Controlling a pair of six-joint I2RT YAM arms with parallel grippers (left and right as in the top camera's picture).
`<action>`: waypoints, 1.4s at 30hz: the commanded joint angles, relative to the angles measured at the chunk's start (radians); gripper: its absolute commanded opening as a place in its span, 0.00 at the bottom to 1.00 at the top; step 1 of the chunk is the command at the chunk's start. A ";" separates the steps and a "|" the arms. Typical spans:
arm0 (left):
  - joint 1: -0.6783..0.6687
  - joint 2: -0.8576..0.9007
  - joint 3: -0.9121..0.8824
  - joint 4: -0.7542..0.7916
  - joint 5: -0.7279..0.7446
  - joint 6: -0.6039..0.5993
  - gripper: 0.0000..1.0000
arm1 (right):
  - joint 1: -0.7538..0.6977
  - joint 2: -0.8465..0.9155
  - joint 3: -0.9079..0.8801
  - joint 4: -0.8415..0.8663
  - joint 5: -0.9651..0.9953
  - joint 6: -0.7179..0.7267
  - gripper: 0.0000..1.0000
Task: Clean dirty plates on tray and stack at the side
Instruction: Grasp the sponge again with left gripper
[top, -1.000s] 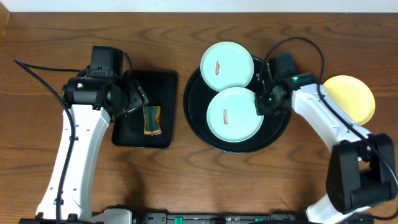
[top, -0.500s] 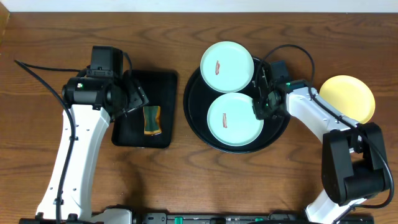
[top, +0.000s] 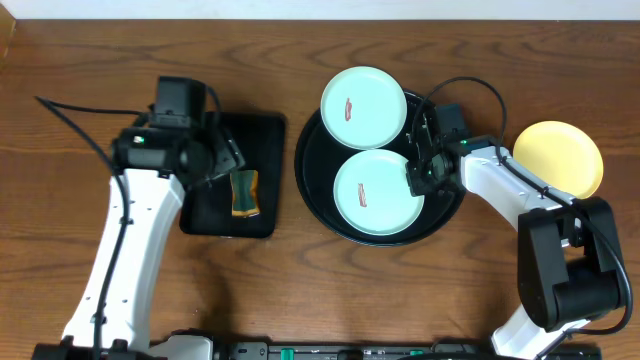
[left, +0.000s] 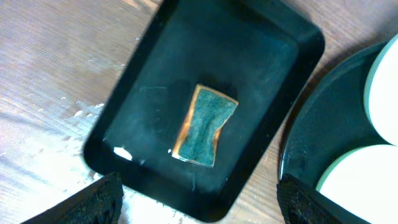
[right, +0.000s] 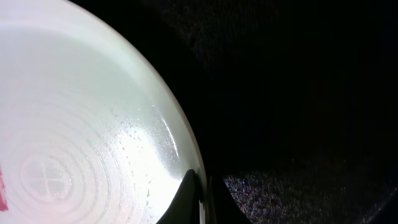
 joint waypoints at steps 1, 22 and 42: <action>-0.027 0.058 -0.099 0.066 -0.061 -0.014 0.79 | -0.001 0.014 -0.014 0.007 0.046 0.032 0.01; -0.032 0.453 -0.177 0.393 -0.014 0.105 0.08 | -0.001 0.014 -0.014 0.023 0.043 0.059 0.01; -0.056 0.350 -0.188 0.220 0.084 0.175 0.56 | -0.001 0.014 -0.014 0.026 0.043 0.059 0.01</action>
